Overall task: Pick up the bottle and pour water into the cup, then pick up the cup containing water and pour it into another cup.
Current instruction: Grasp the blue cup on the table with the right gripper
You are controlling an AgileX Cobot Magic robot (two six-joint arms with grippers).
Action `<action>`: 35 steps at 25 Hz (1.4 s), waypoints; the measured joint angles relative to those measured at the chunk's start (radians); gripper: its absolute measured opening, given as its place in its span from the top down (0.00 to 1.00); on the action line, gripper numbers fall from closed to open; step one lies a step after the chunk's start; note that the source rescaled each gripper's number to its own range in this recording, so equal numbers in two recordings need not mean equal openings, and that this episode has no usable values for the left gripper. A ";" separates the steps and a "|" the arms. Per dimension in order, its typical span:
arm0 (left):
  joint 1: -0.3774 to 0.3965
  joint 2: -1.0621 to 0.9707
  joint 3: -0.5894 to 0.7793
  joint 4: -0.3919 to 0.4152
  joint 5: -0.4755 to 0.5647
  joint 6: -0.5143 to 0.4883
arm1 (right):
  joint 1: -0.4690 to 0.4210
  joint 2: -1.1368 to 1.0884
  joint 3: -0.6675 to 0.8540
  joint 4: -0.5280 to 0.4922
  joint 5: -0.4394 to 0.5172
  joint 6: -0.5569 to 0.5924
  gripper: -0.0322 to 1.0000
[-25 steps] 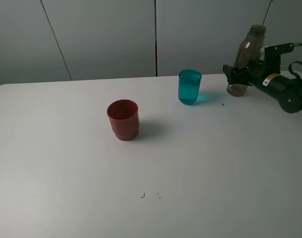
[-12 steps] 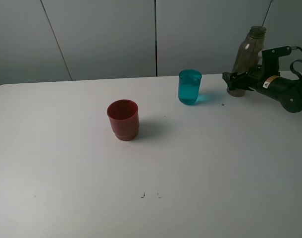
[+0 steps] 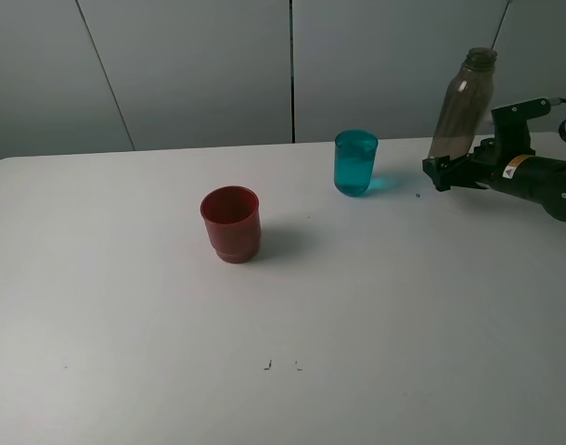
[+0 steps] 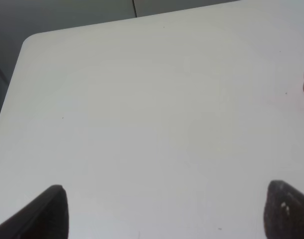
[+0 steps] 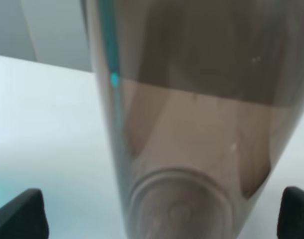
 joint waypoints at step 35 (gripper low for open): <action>0.000 0.000 0.000 0.002 0.000 0.000 | 0.039 -0.205 0.412 -0.344 -0.013 0.022 0.00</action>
